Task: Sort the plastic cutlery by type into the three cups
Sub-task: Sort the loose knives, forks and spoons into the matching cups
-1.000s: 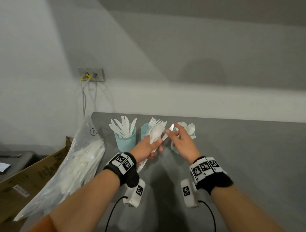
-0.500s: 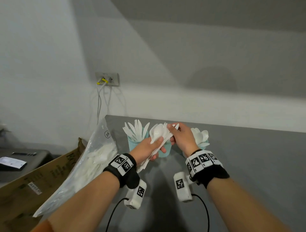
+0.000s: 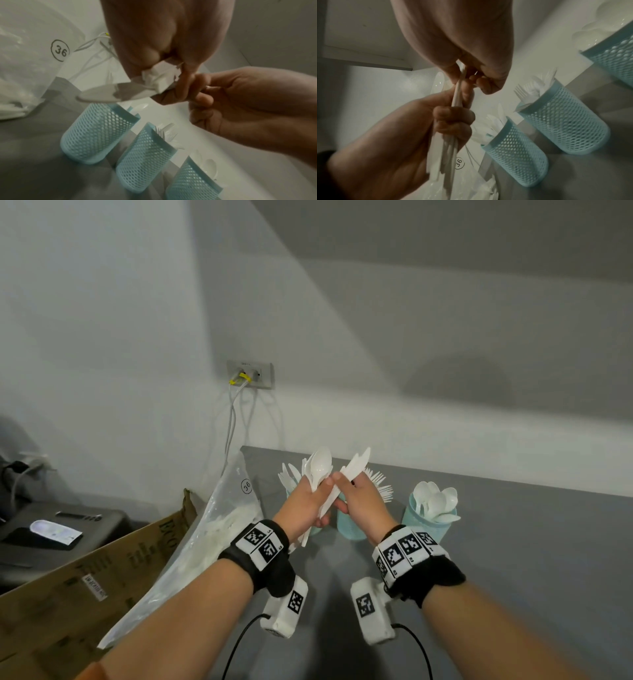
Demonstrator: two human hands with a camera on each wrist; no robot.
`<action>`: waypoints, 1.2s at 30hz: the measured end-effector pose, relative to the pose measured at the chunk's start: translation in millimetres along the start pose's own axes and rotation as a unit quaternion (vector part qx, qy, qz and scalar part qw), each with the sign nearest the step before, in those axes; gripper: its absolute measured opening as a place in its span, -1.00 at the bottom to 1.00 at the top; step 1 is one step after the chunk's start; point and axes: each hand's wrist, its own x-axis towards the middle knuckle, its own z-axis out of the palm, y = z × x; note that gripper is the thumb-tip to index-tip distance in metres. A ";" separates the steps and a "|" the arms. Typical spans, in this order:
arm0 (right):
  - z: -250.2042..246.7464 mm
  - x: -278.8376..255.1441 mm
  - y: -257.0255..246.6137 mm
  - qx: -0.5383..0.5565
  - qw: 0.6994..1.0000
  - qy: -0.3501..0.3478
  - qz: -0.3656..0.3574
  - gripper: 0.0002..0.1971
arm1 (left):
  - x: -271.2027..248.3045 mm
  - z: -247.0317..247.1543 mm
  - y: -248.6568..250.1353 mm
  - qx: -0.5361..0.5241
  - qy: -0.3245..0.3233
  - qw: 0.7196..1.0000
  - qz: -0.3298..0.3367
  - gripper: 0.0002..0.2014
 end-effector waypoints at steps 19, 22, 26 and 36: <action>31.3 91.7 11.7 -0.280 0.958 0.041 -0.050 -0.79 | -2.4 -64.0 -3.4 -0.003 0.130 0.991 -0.028 -0.72; 31.2 90.5 24.7 -0.247 0.968 0.029 -0.016 -0.77 | -2.4 -65.0 -1.3 -0.034 0.112 0.993 -0.023 -0.68; 24.8 82.9 15.1 -0.191 0.980 0.040 -0.034 -0.77 | -1.0 -65.4 -1.0 -0.053 0.070 0.996 -0.024 -0.64; 15.1 24.6 -32.5 0.045 0.994 -0.075 -0.059 -0.65 | 11.9 -37.2 -10.6 0.120 0.082 0.989 0.019 -0.67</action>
